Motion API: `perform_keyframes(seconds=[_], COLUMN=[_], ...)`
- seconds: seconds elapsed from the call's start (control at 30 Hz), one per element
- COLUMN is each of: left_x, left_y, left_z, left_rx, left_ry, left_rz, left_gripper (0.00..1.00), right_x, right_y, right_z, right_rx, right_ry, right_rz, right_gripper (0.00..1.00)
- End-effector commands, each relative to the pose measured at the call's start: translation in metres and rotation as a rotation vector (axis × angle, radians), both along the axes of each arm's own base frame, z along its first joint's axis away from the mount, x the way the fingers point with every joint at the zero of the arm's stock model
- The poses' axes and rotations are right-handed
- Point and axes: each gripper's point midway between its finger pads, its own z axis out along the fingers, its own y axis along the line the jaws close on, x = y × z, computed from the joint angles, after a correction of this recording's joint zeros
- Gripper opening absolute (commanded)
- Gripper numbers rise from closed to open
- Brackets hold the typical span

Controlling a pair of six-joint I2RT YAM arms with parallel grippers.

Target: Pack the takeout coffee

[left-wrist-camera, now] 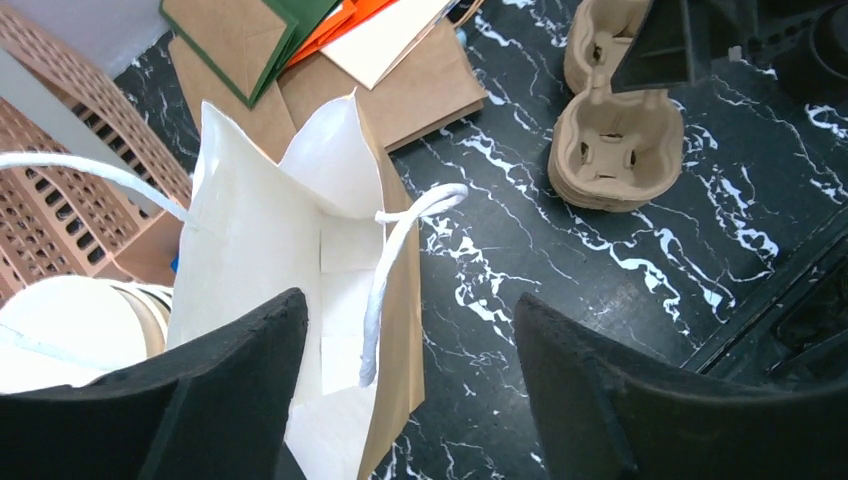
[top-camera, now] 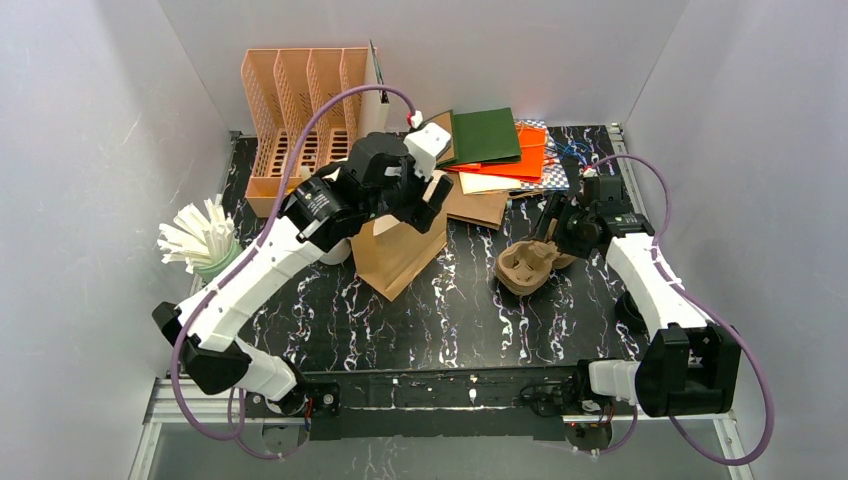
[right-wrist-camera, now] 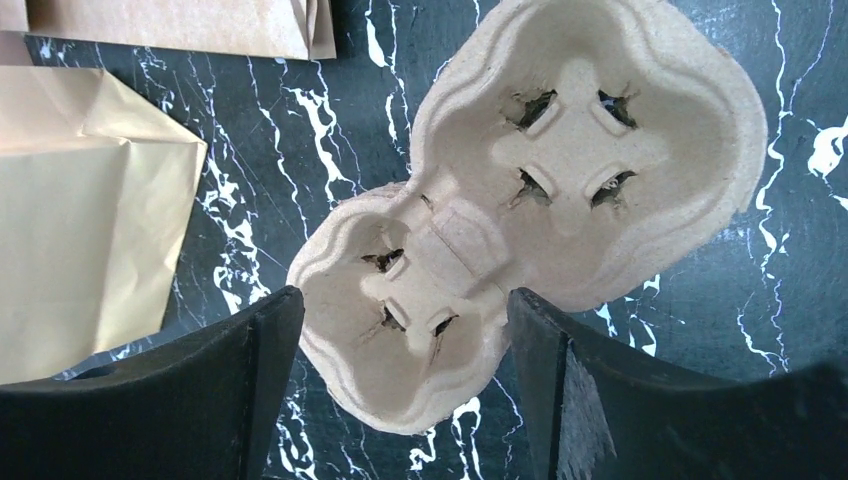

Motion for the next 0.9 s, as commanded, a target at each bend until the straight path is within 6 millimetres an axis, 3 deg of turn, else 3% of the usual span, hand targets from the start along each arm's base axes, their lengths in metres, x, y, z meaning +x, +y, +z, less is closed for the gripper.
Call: perform_keyframes(seconds=[0.0, 0.1, 0.17, 0.2, 0.43, 0.63, 0.77, 0.87], left_x=[0.006, 0.013, 0.018, 0.018, 0.029, 0.039, 0.043, 0.046], left_y=[0.008, -0.002, -0.013, -0.020, -0.059, -0.075, -0.085, -0.088], left_z=[-0.020, -0.017, -0.014, -0.012, 0.008, 0.023, 0.021, 0.019], left_rx=[0.105, 0.082, 0.047, 0.018, -0.155, -0.251, -0.278, -0.289], left_ry=[0.004, 0.009, 0.025, 0.041, 0.070, 0.036, 0.039, 0.038], left_rz=[0.010, 0.017, 0.018, 0.016, 0.003, 0.005, 0.000, -0.002], left_gripper=[0.62, 0.21, 0.04, 0.00, 0.00, 0.00, 0.00, 0.08], right_x=[0.009, 0.010, 0.010, 0.010, 0.008, 0.015, 0.016, 0.015], right_y=[-0.002, -0.002, -0.003, -0.004, -0.001, 0.012, 0.016, 0.015], right_z=[0.015, 0.014, 0.012, 0.011, 0.002, -0.004, -0.005, -0.013], right_rx=[-0.077, -0.081, -0.090, -0.092, -0.165, -0.139, -0.169, -0.180], right_ry=[-0.058, -0.063, -0.061, -0.057, -0.100, -0.105, -0.122, -0.098], right_rz=[0.017, 0.016, 0.013, 0.013, 0.016, 0.066, 0.102, 0.095], right_gripper=[0.84, 0.83, 0.84, 0.84, 0.97, 0.96, 0.95, 0.94])
